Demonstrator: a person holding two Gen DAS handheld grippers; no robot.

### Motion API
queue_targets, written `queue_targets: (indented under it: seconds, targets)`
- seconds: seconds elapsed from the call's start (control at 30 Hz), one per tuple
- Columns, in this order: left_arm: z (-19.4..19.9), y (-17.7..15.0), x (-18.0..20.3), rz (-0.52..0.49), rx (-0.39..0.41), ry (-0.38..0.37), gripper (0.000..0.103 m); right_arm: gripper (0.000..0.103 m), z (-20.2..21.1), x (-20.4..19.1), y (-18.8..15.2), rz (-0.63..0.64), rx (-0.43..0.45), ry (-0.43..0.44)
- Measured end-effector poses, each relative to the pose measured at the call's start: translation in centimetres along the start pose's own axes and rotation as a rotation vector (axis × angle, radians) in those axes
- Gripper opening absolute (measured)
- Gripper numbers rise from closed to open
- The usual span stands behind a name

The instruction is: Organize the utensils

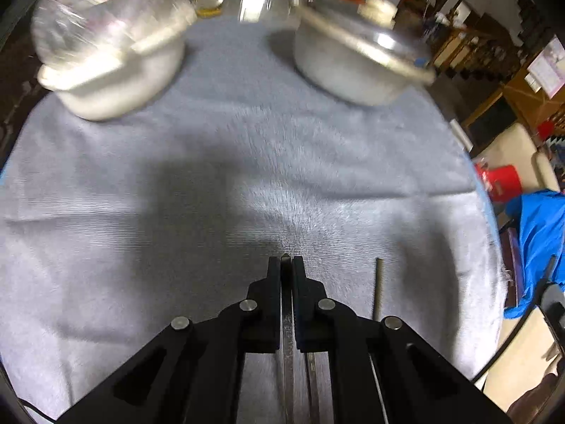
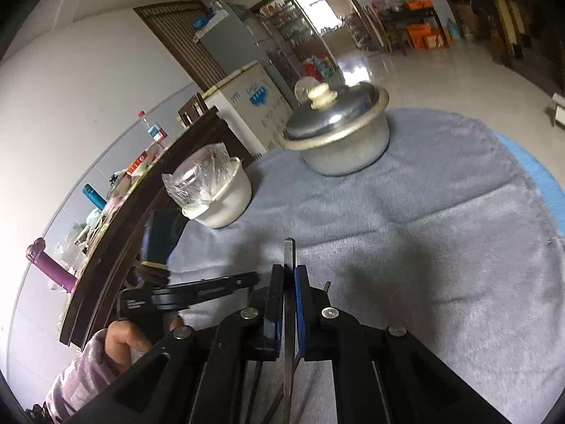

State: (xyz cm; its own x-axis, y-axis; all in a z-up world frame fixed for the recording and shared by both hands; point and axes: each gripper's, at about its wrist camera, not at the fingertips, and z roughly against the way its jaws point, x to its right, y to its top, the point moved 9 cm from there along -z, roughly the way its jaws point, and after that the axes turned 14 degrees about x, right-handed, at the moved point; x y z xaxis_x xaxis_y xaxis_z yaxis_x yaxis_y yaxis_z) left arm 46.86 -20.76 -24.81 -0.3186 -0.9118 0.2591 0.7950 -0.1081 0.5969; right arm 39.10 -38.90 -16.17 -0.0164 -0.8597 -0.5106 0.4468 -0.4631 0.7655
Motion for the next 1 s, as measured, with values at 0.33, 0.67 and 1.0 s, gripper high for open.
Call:
queue_targets:
  seconds: [0.33,0.67,1.0]
  targets:
    - [13.9,1.1,-3.5,0.021,0.302,0.044,0.006,0.007,9.1,-4.0,0.2,0.104,0.217,-0.088]
    - [26.2,-2.2,-4.9,0.051,0.557,0.109,0.006,0.006,17.2,-8.7,-0.2,0.217,0.399,-0.190]
    - [33.8,-4.7,-4.4,0.078,0.674,0.071,0.006,0.006,22.6,-11.7,-0.1,0.275,0.460,-0.217]
